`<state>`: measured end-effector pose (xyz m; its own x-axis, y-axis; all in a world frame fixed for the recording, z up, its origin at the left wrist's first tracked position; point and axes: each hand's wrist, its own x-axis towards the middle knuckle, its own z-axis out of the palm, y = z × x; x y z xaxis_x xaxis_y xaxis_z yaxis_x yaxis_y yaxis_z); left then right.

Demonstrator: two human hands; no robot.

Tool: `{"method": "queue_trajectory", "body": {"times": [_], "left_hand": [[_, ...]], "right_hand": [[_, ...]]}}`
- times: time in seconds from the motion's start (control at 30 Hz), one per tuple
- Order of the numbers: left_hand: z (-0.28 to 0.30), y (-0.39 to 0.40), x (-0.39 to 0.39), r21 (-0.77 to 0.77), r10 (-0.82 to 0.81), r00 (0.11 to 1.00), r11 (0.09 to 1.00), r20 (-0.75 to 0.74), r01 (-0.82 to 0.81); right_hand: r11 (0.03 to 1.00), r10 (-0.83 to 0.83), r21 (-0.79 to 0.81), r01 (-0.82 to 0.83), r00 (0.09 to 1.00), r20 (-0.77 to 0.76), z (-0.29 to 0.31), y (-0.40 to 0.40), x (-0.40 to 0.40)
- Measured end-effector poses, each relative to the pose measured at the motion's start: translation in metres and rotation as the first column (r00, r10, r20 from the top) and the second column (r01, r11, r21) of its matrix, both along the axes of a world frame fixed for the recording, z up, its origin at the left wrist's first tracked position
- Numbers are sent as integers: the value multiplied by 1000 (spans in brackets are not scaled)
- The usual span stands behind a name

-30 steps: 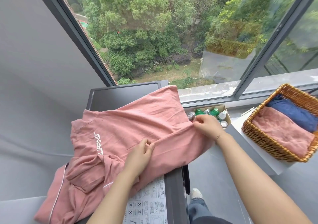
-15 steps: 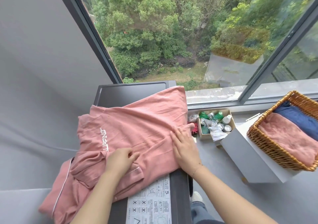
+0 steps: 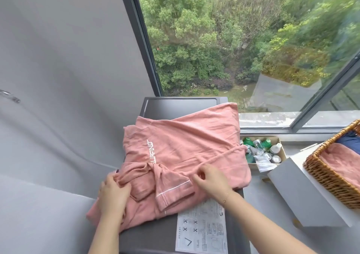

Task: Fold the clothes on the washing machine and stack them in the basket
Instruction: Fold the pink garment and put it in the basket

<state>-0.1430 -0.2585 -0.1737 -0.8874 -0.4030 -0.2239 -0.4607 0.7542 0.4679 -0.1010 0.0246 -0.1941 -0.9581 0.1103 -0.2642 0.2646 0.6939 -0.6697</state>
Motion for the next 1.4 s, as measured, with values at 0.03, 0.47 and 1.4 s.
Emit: {"method": "queue_trajectory", "body": {"times": [0.03,0.47,1.4], "left_hand": [[-6,-8,4,-12,0,997,1000,76,1],[-14,-31,31,262,-137,991,956,-8,134],[-29,37,17,-127,-519,831,855,-202,503]], "right_hand": [[999,18,37,-20,998,61,1,-11,0],[234,-601,-811,536,736,313,36,-50,-24],[-757,-369,-614,226,627,686,77,116,-37]]}}
